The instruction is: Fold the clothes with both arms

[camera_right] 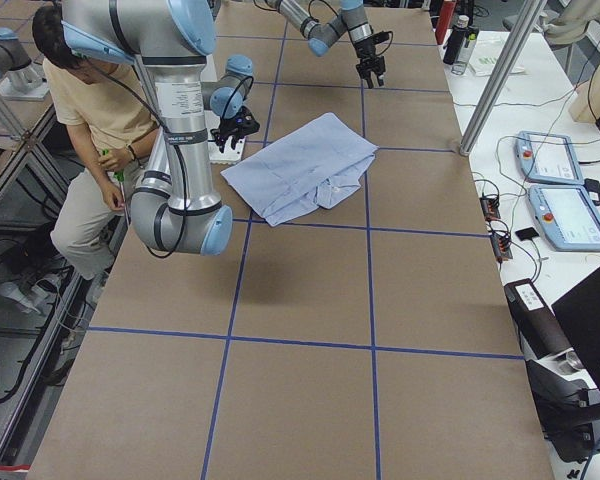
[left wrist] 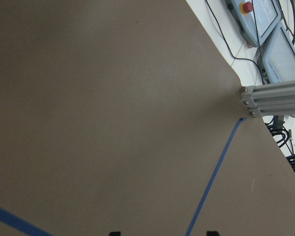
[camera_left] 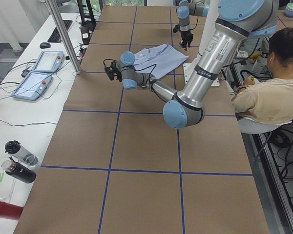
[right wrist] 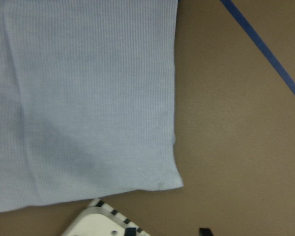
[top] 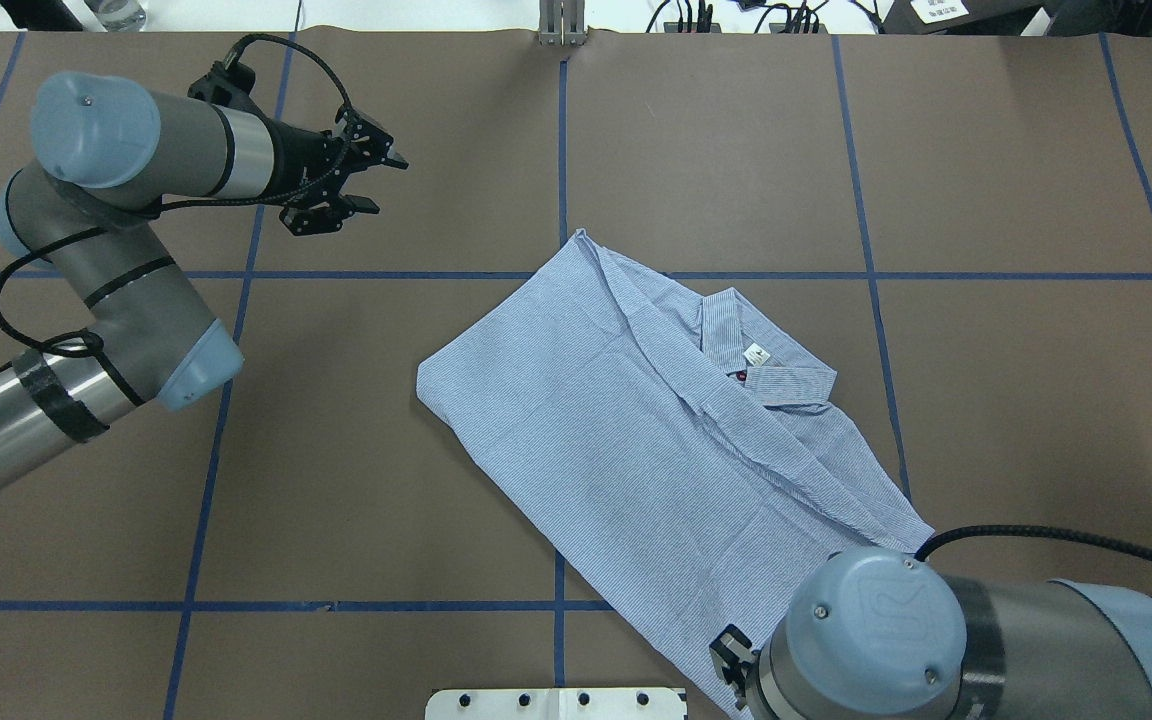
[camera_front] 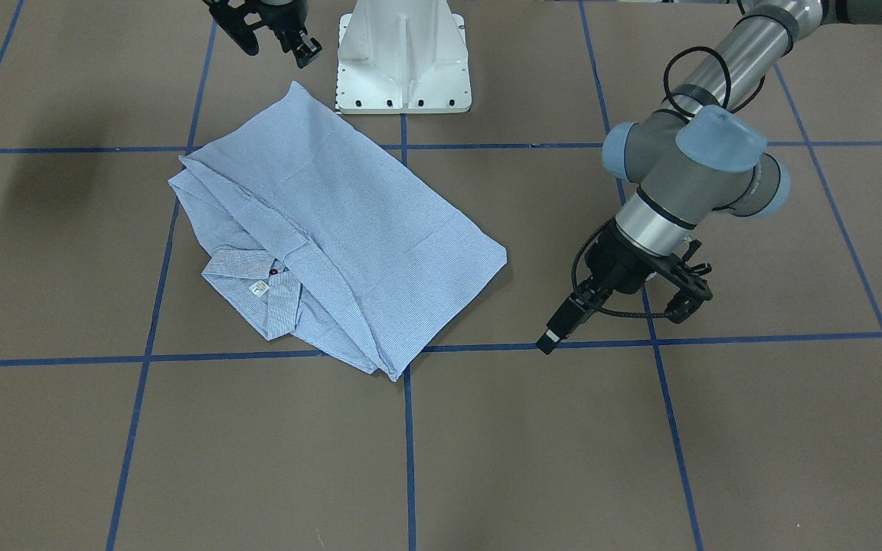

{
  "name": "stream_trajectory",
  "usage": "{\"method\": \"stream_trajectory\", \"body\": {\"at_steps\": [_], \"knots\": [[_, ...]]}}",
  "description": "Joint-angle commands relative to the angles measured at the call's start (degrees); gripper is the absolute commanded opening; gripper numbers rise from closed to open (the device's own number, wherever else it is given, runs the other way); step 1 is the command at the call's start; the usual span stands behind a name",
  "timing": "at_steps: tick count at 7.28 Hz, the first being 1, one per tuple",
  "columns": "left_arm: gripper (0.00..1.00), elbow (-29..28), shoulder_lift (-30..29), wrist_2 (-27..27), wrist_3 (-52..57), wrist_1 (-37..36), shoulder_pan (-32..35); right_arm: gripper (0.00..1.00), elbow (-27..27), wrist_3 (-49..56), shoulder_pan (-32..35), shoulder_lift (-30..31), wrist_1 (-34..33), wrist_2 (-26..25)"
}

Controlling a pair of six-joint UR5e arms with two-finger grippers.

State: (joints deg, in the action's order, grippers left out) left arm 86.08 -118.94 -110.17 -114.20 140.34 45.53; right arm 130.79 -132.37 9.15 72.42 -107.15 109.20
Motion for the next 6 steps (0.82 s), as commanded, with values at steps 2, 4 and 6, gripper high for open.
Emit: {"method": "stream_trajectory", "body": {"at_steps": [2, 4, 6], "knots": [[0.69, 10.94, 4.33, 9.31, -3.83, -13.63, -12.17, 1.0, -1.84, 9.52, 17.78, -5.0, 0.19, -0.13], [0.69, 10.86, 5.55, 12.17, -3.84, -14.21, -15.91, 1.0, -6.66, 18.7, 23.7, -5.89, 1.5, -0.13], [0.69, 9.9, 5.91, 12.17, -3.84, -14.3, -17.75, 1.0, -9.85, 19.17, 24.15, -6.07, 4.76, -0.13]]}}
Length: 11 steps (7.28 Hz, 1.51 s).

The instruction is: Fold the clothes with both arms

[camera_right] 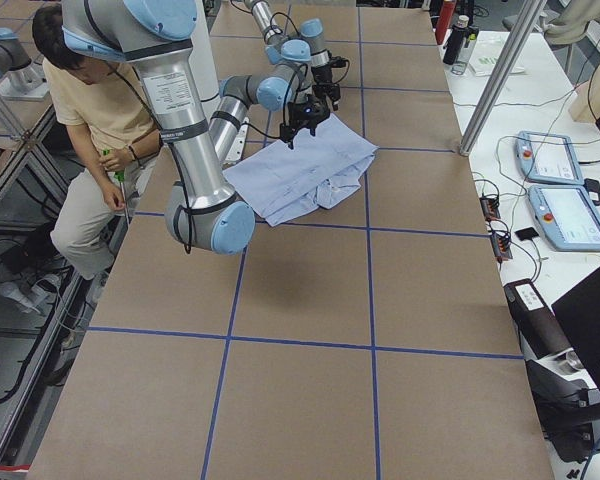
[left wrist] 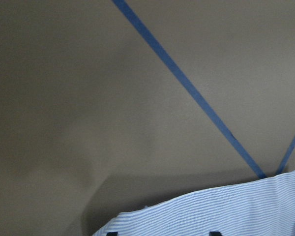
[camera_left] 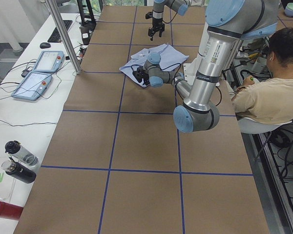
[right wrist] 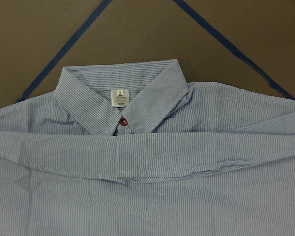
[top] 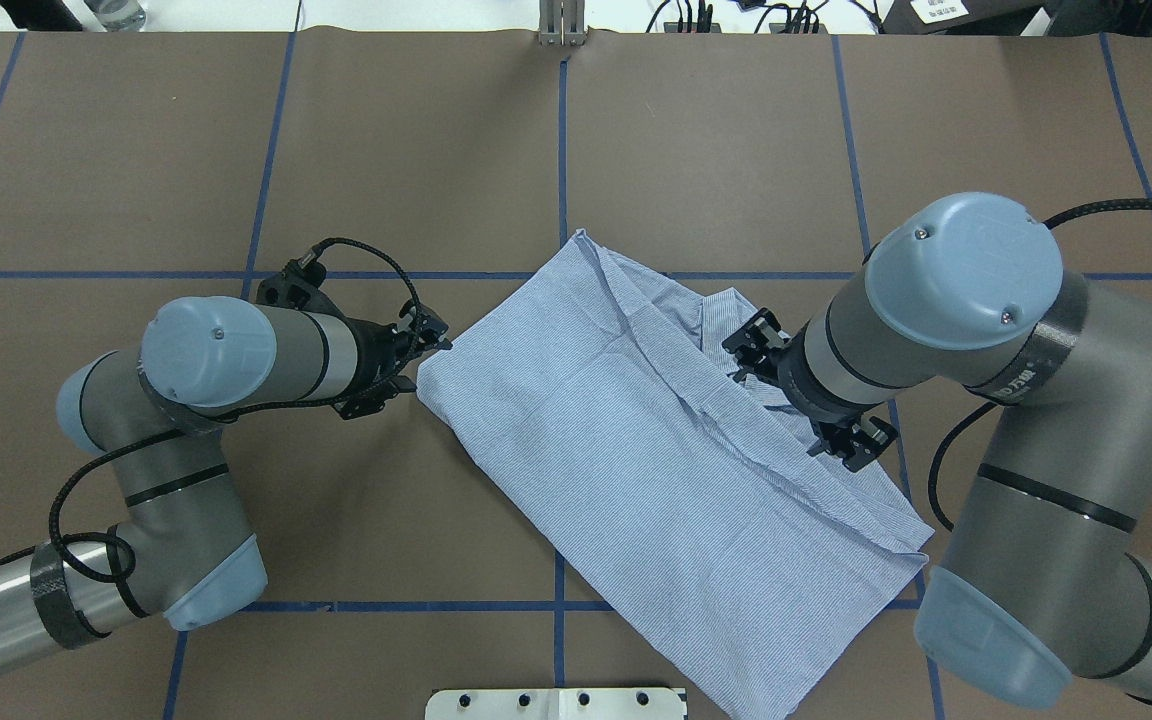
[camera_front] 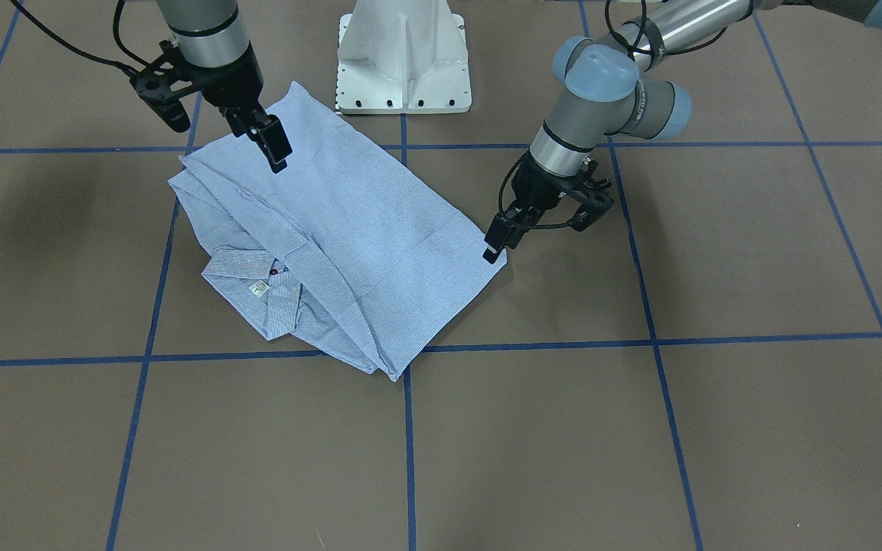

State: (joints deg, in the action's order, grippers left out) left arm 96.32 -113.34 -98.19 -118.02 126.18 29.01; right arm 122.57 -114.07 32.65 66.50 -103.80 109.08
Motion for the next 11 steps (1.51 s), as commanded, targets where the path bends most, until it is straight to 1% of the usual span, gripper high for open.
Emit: {"method": "stream_trajectory", "body": {"at_steps": [1, 3, 6, 7, 8, 9, 10, 11], "knots": [[0.69, -0.26, 0.23, 0.19, -0.1, -0.15, -1.23, 1.0, -1.81, 0.87, 1.1, -0.06, 1.4, 0.08], [0.69, -0.78, 0.23, 0.19, -0.02, -0.15, -2.46, 1.0, -2.07, 1.22, 1.45, -0.06, 1.32, 0.08], [0.52, -1.13, -0.3, 0.19, 0.07, -0.15, -2.73, 1.0, -2.42, 1.13, 1.36, 0.12, 1.31, 0.43], [0.43, -2.79, -0.48, 0.19, 0.25, 0.03, -2.73, 1.0, -2.51, 1.13, 1.36, 0.12, 1.31, 0.34], [0.17, -3.15, -0.48, 0.28, 0.77, 0.12, -2.55, 1.0, -2.86, 1.13, 1.36, -0.06, 1.31, 0.34], [0.0, -3.33, -0.48, 1.93, 1.91, 0.12, -2.2, 1.0, -3.04, 1.13, 1.36, -0.06, 1.31, 0.34], [0.0, -3.16, -0.65, 2.12, 6.79, -0.06, -0.72, 1.0, -3.04, 1.13, 1.36, -0.15, 1.23, 0.34], [0.0, -3.15, -0.91, 1.69, 10.67, -0.14, 2.51, 1.0, -2.95, 1.05, 1.36, -0.15, 0.97, 0.34]]}}
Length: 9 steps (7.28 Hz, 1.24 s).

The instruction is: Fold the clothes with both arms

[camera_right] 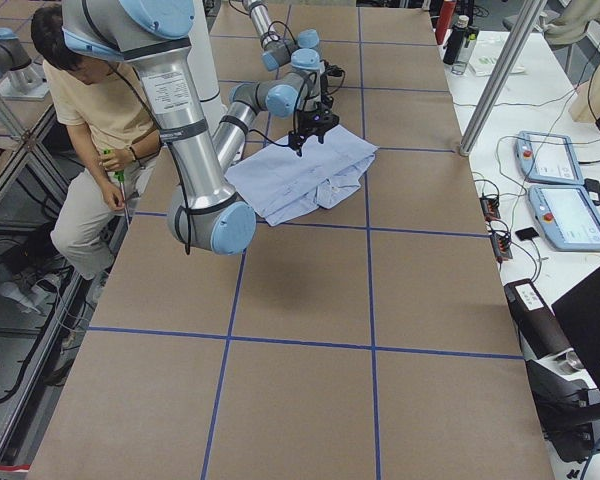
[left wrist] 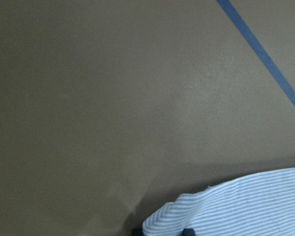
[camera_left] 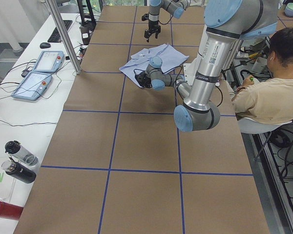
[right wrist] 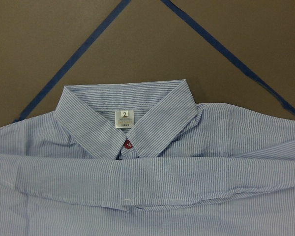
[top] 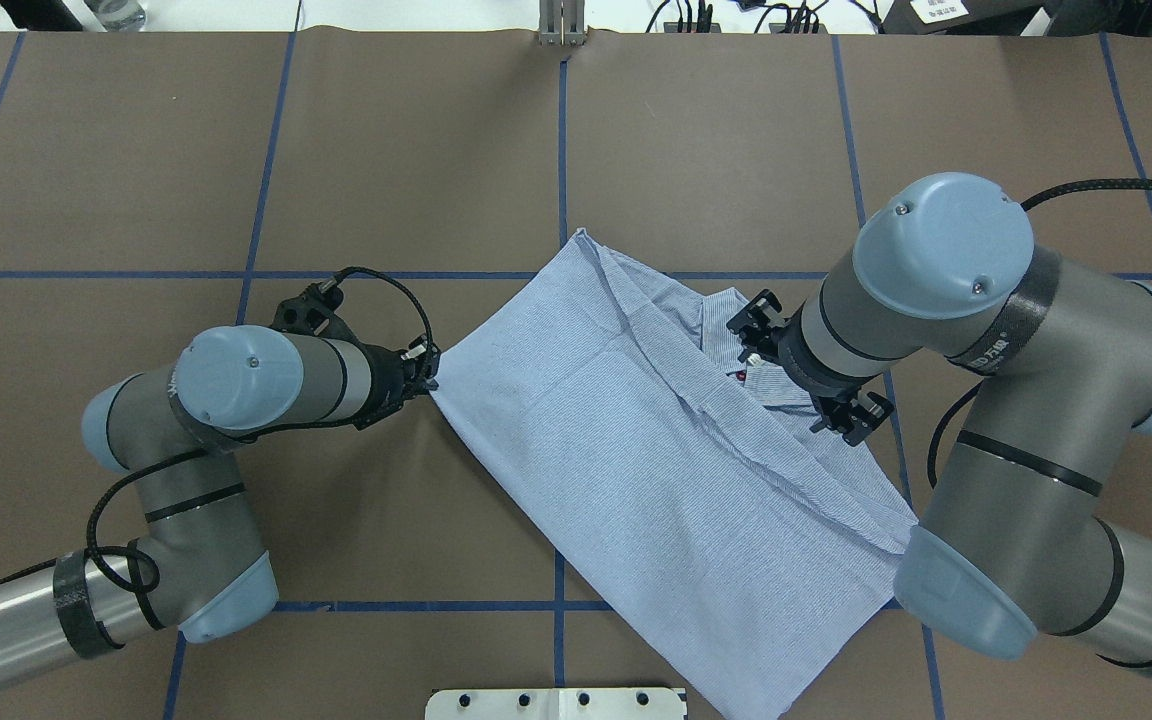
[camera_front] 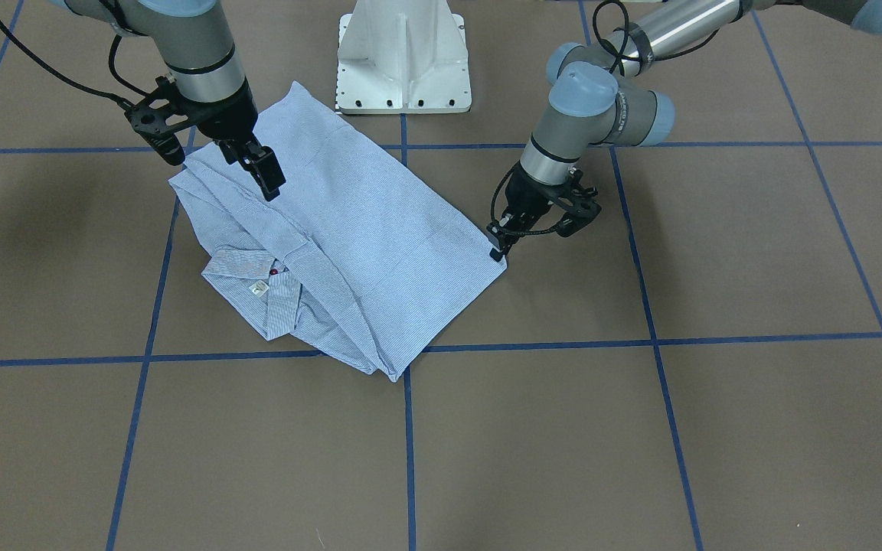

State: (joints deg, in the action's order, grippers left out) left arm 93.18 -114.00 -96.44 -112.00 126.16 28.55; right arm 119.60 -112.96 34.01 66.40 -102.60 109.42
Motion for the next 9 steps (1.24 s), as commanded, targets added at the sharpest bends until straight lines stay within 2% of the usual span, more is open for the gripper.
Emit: {"method": "stream_trajectory", "body": {"at_steps": [1, 2, 3, 6, 8, 9], "knots": [[0.0, -0.37, -0.43, -0.15, 9.03, 0.05, 6.05, 1.0, 0.02, -0.07, 0.0, -0.04, -0.32, 0.09], [0.0, -3.68, -2.26, -0.24, 11.25, 0.84, 8.95, 1.0, 0.02, -0.07, 0.0, -0.04, -0.32, 0.09], [0.0, -9.97, -7.15, -0.24, 14.32, 1.8, 11.85, 1.0, 0.02, -0.07, 0.0, 0.13, -0.32, 0.0], [0.0, -32.82, -19.63, -0.15, 18.57, 15.4, 16.01, 1.0, 0.02, -0.24, -0.09, -0.04, 0.12, -1.66], [0.0, -39.44, -26.15, -0.42, 18.74, 15.96, 16.8, 1.0, -0.85, -0.59, -0.26, -1.09, 1.6, -3.52], [0.67, -40.26, -26.36, -0.76, 19.7, 16.22, 16.8, 1.0, -3.9, -0.77, -0.61, -2.84, 3.7, -3.95]]}}
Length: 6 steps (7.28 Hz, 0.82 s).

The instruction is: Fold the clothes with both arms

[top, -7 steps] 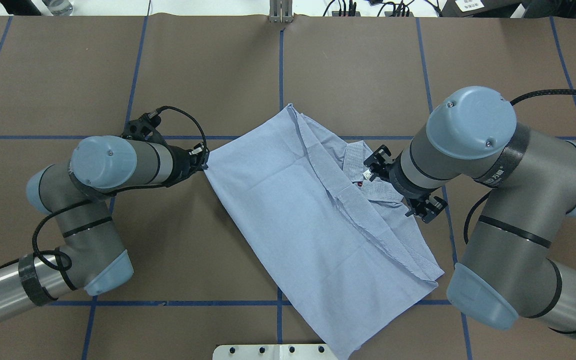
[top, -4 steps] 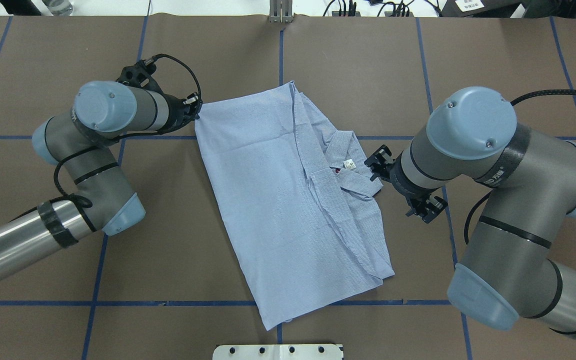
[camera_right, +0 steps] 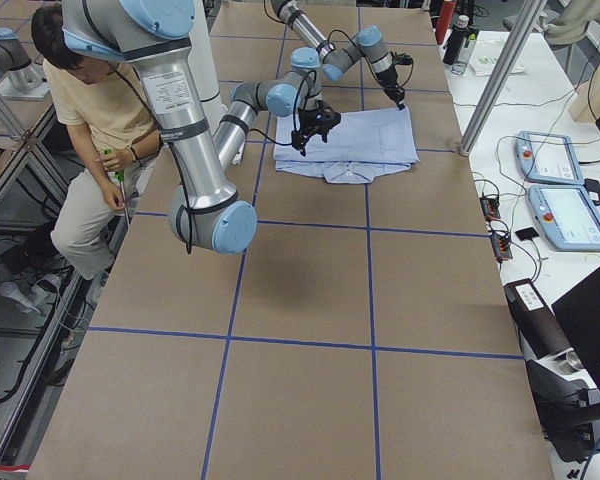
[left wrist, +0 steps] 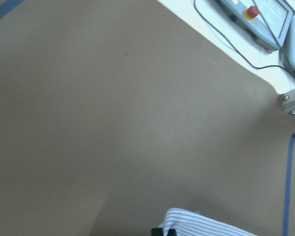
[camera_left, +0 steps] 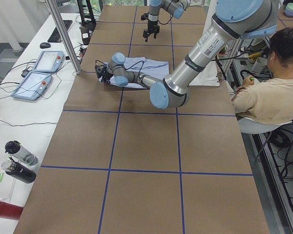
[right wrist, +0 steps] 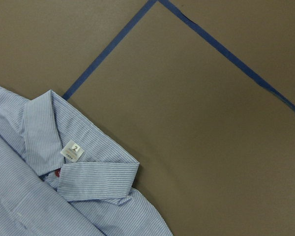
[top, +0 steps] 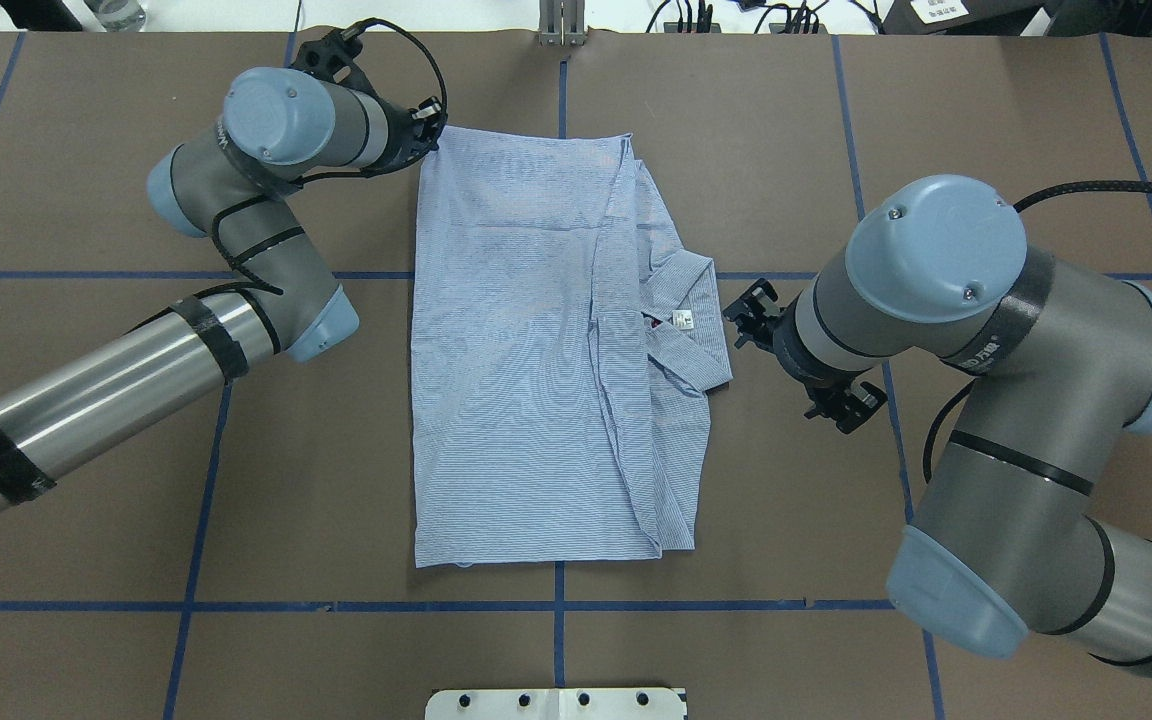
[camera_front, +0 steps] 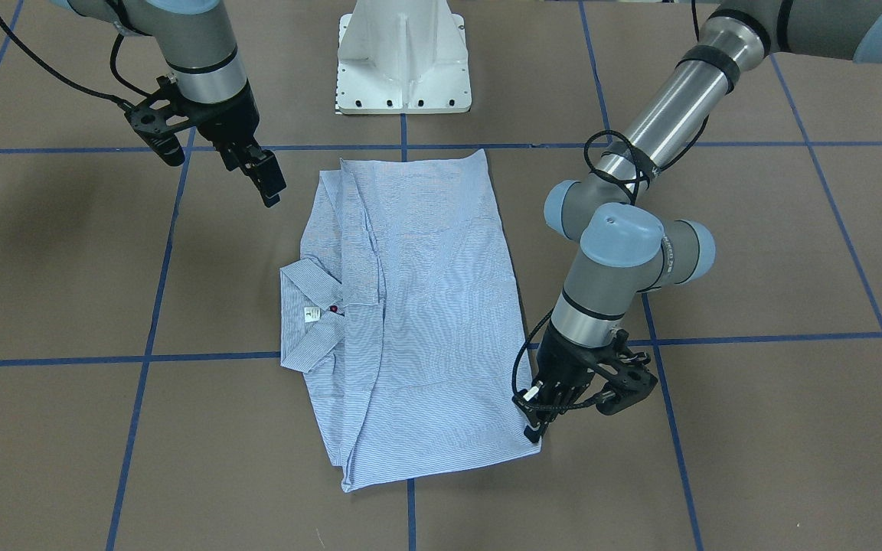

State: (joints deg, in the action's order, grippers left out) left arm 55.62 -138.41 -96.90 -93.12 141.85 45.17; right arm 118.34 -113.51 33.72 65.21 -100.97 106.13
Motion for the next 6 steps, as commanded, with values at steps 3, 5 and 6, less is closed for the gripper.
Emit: {"method": "stream_trajectory", "body": {"at_steps": [3, 5, 6], "knots": [[0.76, 1.84, 3.37, -6.35, 4.08, 2.03, 6.84, 1.0, -7.16, 1.01, -10.02, -7.19, 5.24, -13.69], [0.76, 11.99, 10.04, -15.38, 5.76, 1.33, 10.46, 1.0, -10.58, 1.53, -14.88, -9.13, 3.59, -14.11], [0.76, 19.89, 15.57, -18.56, 5.58, 0.45, 11.43, 1.0, -11.02, 6.23, -16.39, -9.74, 3.32, -14.2]]}}
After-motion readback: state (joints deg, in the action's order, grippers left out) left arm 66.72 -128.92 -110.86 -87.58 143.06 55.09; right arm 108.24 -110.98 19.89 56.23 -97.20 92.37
